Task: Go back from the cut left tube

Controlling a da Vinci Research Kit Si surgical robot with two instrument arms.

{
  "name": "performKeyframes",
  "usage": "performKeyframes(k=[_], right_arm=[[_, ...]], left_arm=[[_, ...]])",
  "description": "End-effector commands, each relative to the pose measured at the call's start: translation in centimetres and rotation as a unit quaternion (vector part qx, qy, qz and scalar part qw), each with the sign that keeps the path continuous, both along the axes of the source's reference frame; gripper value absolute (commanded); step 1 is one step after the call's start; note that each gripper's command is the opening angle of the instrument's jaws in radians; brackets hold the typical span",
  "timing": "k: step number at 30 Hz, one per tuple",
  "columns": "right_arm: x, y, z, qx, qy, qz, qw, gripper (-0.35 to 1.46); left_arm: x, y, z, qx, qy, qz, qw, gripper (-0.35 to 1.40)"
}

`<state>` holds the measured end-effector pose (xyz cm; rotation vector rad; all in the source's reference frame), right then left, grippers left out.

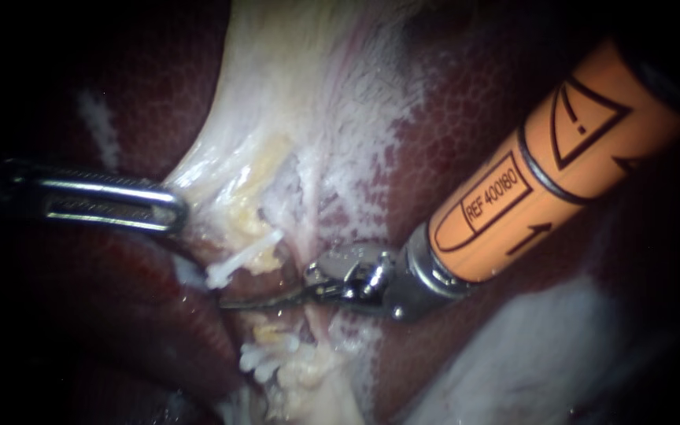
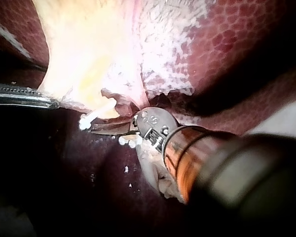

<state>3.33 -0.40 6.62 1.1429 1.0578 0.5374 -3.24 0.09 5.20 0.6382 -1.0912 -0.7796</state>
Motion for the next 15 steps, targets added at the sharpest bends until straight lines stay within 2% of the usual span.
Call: performKeyframes(k=[1, 9, 15], right_arm=[[0.00, 0.00, 0.00, 0.000, 0.000, 0.000, 1.0000, -0.35], [0.00, 0.00, -0.01, 0.001, 0.002, 0.002, 1.0000, -0.35], [0.00, 0.00, -0.01, 0.006, 0.013, 0.010, 0.9998, -0.35]], left_arm=[[0.00, 0.00, 0.00, 0.000, 0.000, 0.000, 1.0000, -0.35], [0.00, 0.00, 0.00, 0.000, 0.000, 0.000, 1.0000, -0.35], [0.00, -0.01, 0.01, 0.000, 0.000, 0.000, 1.0000, -0.35]])
